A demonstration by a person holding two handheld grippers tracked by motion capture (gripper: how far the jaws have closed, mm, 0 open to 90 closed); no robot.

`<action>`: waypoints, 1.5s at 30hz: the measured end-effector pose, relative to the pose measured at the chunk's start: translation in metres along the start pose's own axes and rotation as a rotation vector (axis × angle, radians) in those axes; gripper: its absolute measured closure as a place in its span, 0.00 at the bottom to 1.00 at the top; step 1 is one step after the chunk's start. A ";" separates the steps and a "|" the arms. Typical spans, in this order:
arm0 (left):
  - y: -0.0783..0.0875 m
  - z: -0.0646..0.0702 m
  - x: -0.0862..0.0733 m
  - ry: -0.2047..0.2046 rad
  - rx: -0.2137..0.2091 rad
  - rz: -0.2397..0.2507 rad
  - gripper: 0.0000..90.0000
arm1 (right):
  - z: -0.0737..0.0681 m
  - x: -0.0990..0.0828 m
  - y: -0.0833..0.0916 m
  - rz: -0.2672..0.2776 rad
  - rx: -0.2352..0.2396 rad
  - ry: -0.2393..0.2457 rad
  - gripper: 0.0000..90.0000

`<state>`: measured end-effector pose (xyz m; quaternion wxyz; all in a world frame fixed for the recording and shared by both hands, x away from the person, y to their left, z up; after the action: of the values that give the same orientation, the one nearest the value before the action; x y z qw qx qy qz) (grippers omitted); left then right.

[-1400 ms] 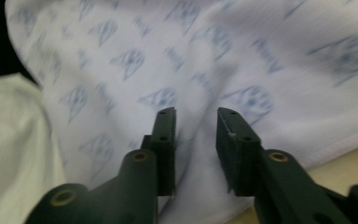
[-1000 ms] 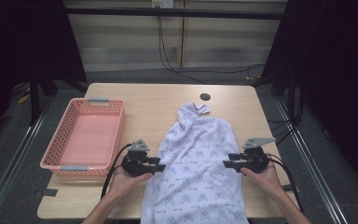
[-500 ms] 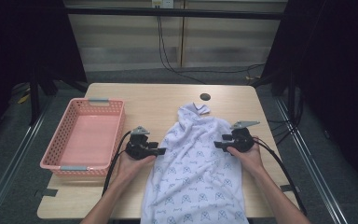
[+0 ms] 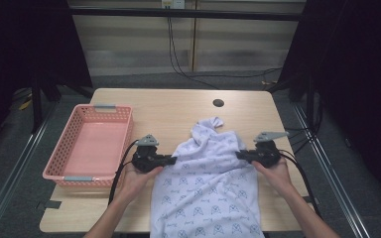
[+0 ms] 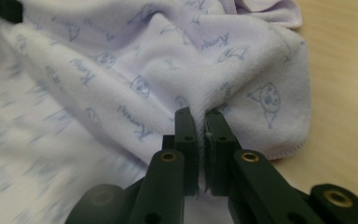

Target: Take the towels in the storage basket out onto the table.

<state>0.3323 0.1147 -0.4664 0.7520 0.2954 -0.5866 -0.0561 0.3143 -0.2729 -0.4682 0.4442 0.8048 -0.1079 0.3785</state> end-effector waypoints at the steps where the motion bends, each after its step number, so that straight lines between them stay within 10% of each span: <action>1: 0.005 0.012 0.001 -0.021 -0.040 0.007 0.95 | -0.003 -0.006 0.008 -0.007 0.016 -0.001 0.96; 7: 0.008 0.070 -0.018 -0.114 -0.206 -0.090 0.94 | -0.030 -0.073 0.038 -0.187 0.095 0.026 0.94; 13: 0.010 0.095 -0.029 -0.115 -0.319 -0.116 0.80 | -0.045 -0.089 0.054 -0.177 0.133 0.027 0.69; 21: -0.010 0.051 -0.001 -0.034 -0.205 -0.048 0.70 | -0.033 -0.026 0.042 0.013 0.113 0.035 0.64; 30: -0.059 0.038 -0.011 -0.020 -0.130 -0.216 0.60 | -0.033 0.020 -0.047 -0.052 0.134 0.056 0.60; 33: -0.063 0.043 -0.013 -0.050 -0.146 -0.240 0.81 | -0.035 0.024 -0.062 -0.066 0.137 0.054 0.85; 37: -0.048 0.039 -0.004 -0.025 -0.098 -0.172 0.94 | -0.038 0.036 -0.047 0.011 0.151 0.060 0.99; 45: 0.021 0.025 0.029 -0.036 0.071 0.065 0.95 | -0.024 0.066 0.042 0.233 0.078 0.049 0.99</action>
<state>0.3130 0.1103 -0.4280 0.7318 0.3014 -0.6111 -0.0161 0.3259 -0.2675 -0.3870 0.3682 0.7938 -0.1751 0.4513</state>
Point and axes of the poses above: each handheld gripper's, and its own axes: y roughly backward along the jaws, x roughly out of its top, z roughly to its right, the point moved 1 cm from there along -y, roughly forward along the jaws, and after that the axes turned 12 degrees about -y, right-handed, at the moved point
